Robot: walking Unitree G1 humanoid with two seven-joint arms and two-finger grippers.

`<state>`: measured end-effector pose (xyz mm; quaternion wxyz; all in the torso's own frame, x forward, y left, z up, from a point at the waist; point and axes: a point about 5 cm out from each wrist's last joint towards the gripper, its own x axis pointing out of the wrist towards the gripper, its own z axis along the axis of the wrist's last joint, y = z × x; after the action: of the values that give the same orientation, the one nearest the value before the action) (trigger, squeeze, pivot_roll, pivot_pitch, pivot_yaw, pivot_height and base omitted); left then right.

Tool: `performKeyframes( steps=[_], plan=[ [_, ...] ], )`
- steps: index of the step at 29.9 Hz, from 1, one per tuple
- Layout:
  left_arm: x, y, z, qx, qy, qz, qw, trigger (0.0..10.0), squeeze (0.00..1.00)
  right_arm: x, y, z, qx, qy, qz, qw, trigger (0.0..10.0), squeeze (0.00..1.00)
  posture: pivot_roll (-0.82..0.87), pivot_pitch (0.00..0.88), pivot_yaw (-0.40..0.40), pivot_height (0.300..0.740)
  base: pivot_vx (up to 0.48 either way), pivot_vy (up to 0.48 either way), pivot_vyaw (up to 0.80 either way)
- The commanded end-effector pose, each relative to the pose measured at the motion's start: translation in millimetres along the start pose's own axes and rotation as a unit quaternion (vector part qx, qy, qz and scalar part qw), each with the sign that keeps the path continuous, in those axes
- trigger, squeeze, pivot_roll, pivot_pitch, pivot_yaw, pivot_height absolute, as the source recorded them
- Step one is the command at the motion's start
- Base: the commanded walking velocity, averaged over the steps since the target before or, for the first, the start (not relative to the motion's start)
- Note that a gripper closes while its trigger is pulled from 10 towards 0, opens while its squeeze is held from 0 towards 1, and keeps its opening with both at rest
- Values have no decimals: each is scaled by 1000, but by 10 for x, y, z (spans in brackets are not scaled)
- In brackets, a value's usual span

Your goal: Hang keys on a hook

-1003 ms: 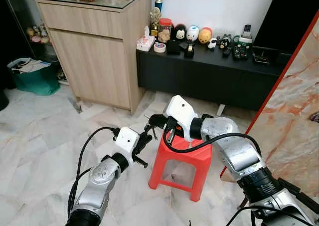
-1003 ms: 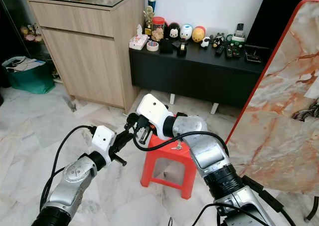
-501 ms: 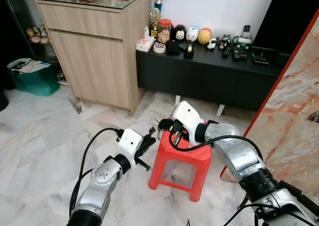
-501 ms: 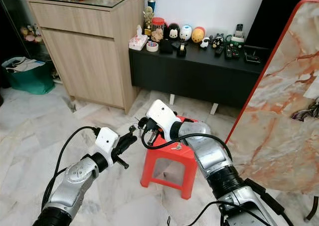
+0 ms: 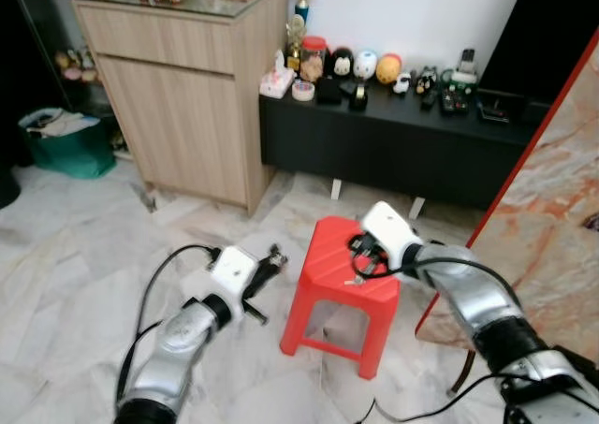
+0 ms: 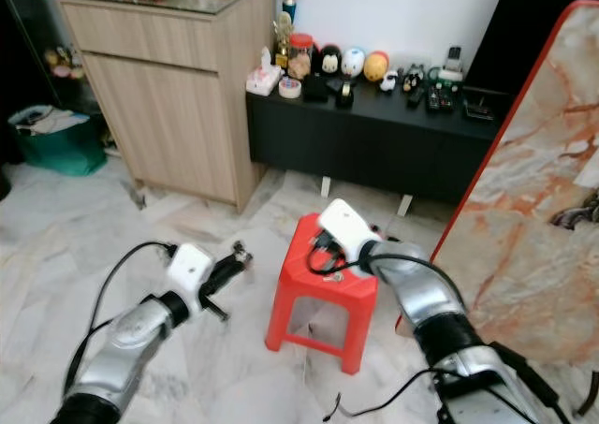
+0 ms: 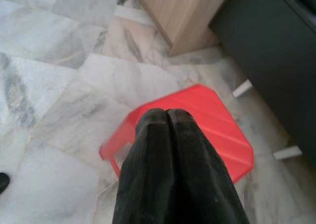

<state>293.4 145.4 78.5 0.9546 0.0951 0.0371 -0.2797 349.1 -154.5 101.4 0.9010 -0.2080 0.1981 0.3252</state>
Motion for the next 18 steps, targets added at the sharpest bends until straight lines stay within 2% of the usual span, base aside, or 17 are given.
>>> performKeyframes(
  steps=[1, 5, 9, 13, 14, 15, 16, 17, 18],
  plan=[
    [35, -55, 39, -3, -9, -10, 1000, 0, 0, 14, -11, 28, -2, -3, -4, 1000, 10000, 0, 55, 0, -76, 740, 0, 0, 0],
    [32, -51, 38, -3, -8, -10, 1000, 0, 0, 20, -13, 0, 1, 0, -5, 1000, 10000, 0, 57, 0, -75, 740, 0, 0, 0],
    [25, -44, 32, -3, -5, -10, 1000, 0, 0, 54, 13, -62, 23, 0, -13, 1000, 10000, 0, 56, 0, -74, 740, 0, 0, 0],
    [9, -23, -26, -7, 5, 4, 1000, 235, 0, 109, 95, -284, 70, 21, -37, 997, 10000, 0, 54, 0, -70, 740, 0, 0, 0],
    [9, -23, -26, -7, 5, 4, 1000, 235, 0, 109, 95, -284, 70, 21, -37, 997, 10000, 0, 54, 0, -70, 740, 0, 0, 0],
    [3, -19, -49, -12, 8, 11, 1000, 3333, 0, 118, 134, -376, 87, 29, -45, 995, 10000, 0, 55, 0, -71, 740, 0, 0, 0],
    [-5, -14, -92, -15, 14, 23, 1000, 10000, 0, 117, 198, -521, 117, 42, -57, 991, 10000, 0, 56, 0, -71, 740, 0, 0, 0],
    [-14, -11, -131, -18, 20, 33, 999, 10000, 0, 107, 258, -659, 145, 55, -71, 985, 10000, 0, 57, 0, -71, 740, 0, 0, 0],
    [-14, -11, -131, -18, 20, 33, 999, 10000, 0, 107, 258, -659, 145, 55, -71, 985, 10000, 0, 57, 0, -71, 740, 0, 0, 0]
  ],
)
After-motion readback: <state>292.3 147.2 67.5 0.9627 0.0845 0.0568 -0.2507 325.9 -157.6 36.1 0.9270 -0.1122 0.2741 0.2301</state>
